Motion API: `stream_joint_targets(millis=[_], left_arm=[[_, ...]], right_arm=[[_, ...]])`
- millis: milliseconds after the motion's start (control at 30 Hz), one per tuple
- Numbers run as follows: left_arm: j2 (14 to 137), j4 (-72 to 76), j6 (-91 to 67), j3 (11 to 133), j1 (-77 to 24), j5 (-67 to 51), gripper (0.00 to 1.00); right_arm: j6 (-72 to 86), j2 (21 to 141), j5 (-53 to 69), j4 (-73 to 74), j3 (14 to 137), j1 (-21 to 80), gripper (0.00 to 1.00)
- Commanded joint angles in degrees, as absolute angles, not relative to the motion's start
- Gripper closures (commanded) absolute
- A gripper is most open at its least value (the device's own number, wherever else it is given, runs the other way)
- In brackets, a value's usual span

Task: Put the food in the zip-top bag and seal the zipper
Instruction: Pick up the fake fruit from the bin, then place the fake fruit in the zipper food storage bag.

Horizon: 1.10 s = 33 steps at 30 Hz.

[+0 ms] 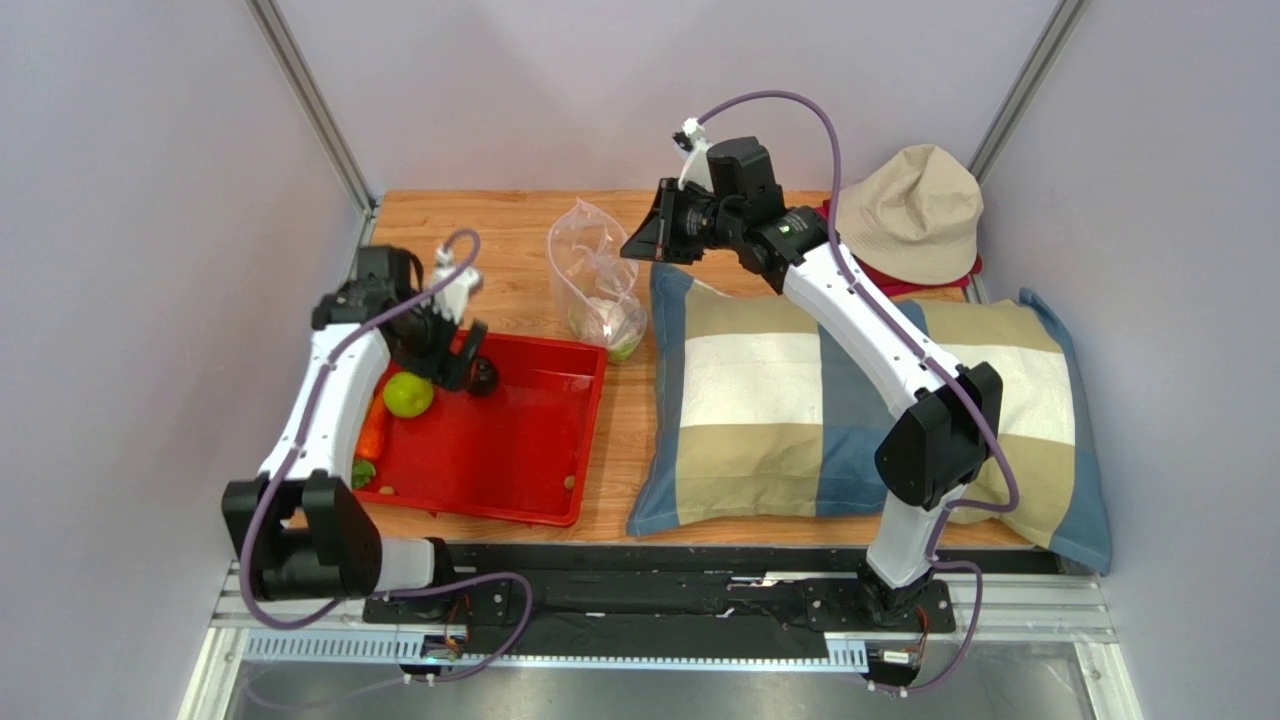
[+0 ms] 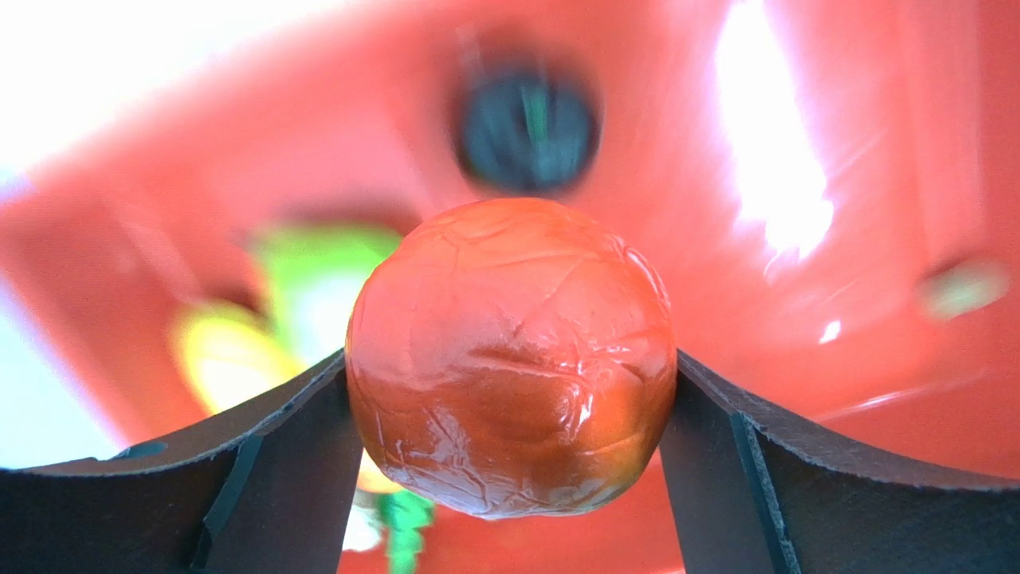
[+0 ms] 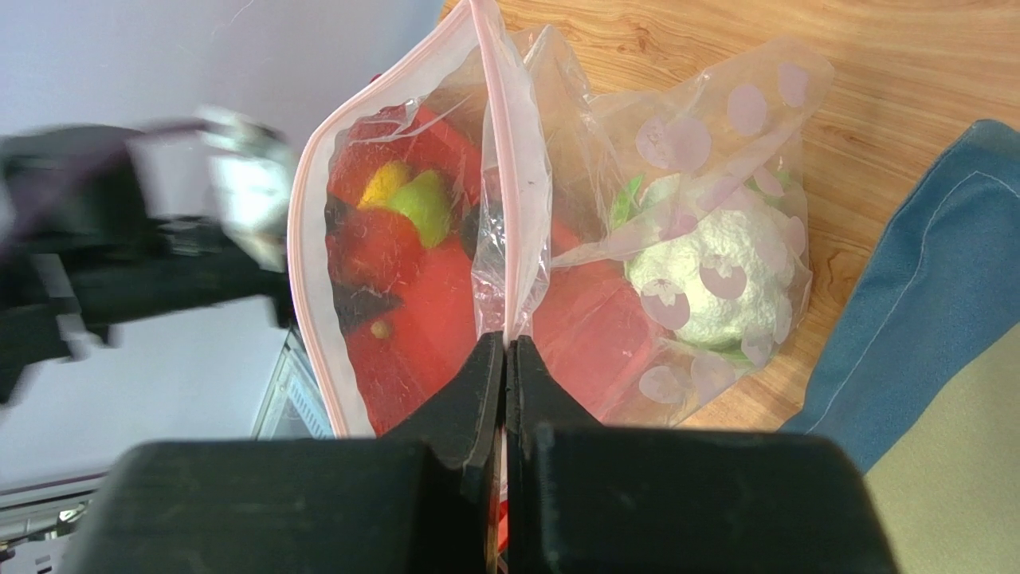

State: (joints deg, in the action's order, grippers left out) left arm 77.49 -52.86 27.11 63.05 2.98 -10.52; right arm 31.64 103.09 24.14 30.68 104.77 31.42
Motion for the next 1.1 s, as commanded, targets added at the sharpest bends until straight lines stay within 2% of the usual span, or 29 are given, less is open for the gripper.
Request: stream_joint_targets(millis=[0,167,433,533,567,633,667,767,900,1067], left_arm=[[69.61,-56.25,17.42,83.37,2.38,-26.23,0.36],[71.80,-49.93,8.71,97.62,-3.76,-32.34,0.36],[78.91,-44.12,8.88,102.39,-17.31,-28.31,0.35],[83.12,-46.65,10.72,103.44,-20.03,-25.05,0.32],[83.93,-47.19,10.98,103.62,-20.65,-24.00,0.28],[86.29,-48.25,10.64,104.76,-20.83,-22.86,0.20],[87.00,-48.86,10.29,105.72,-20.92,-22.33,0.12],[88.24,-51.32,9.49,109.24,-20.92,-22.94,0.01],[85.35,-53.26,10.89,109.87,-19.87,-20.66,0.01],[77.00,-51.77,8.18,100.39,-11.27,-23.20,0.01]], right_arm=[[30.59,103.62,25.22,30.23,106.00,31.55,1.00],[31.20,104.15,25.84,29.80,106.87,31.73,1.00],[31.38,104.41,26.54,29.44,108.02,32.17,1.00],[31.29,104.33,26.37,29.71,108.37,32.17,1.00],[31.20,104.07,26.37,29.79,108.46,32.17,1.00],[31.29,103.89,26.37,29.79,108.72,32.25,1.00],[31.38,103.97,26.54,29.88,108.89,32.26,1.00],[31.29,104.15,26.37,30.32,109.69,32.17,1.00],[31.03,104.24,26.02,30.41,109.86,32.17,1.00],[30.85,104.24,26.10,30.50,109.86,32.08,1.00]])
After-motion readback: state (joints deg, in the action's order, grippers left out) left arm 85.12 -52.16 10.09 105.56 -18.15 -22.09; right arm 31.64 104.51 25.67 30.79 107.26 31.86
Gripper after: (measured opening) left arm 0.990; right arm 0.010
